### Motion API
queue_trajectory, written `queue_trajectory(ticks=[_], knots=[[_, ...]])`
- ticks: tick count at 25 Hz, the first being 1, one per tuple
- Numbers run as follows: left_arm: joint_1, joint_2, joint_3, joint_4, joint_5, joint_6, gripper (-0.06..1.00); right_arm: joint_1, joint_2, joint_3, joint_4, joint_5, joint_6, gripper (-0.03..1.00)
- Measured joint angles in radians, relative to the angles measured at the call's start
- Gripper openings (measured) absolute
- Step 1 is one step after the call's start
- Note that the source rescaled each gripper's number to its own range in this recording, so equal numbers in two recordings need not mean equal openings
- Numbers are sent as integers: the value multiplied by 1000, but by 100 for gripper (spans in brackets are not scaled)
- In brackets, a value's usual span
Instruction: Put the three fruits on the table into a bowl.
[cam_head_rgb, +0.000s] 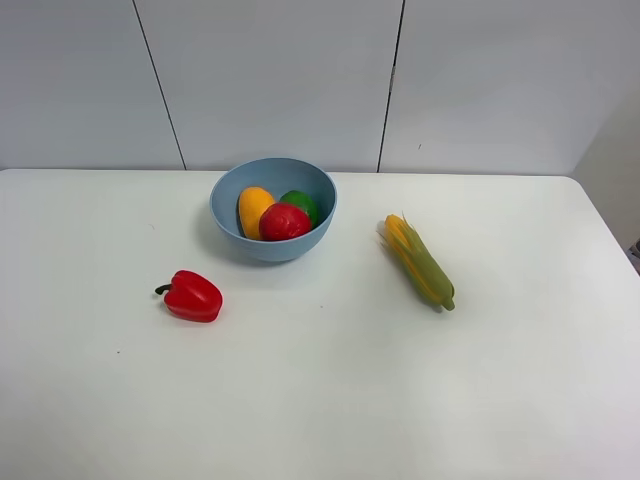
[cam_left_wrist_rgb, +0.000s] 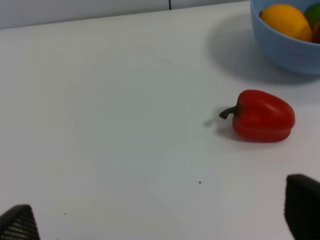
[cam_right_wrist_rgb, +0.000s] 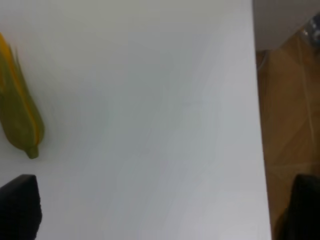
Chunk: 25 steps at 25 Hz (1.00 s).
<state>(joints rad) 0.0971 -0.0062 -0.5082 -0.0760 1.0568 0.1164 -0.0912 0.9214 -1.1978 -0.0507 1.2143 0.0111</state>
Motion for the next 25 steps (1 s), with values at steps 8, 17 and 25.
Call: queue_trajectory(ticks=[8, 17, 25], knots=[[0, 0, 0, 0, 0, 0, 100, -5, -364, 206, -9, -36, 66, 100], [0, 0, 0, 0, 0, -1, 100, -5, -804, 538, -8, -113, 71, 100], [0, 0, 0, 0, 0, -1, 100, -5, -924, 678, -3, -126, 71, 100]])
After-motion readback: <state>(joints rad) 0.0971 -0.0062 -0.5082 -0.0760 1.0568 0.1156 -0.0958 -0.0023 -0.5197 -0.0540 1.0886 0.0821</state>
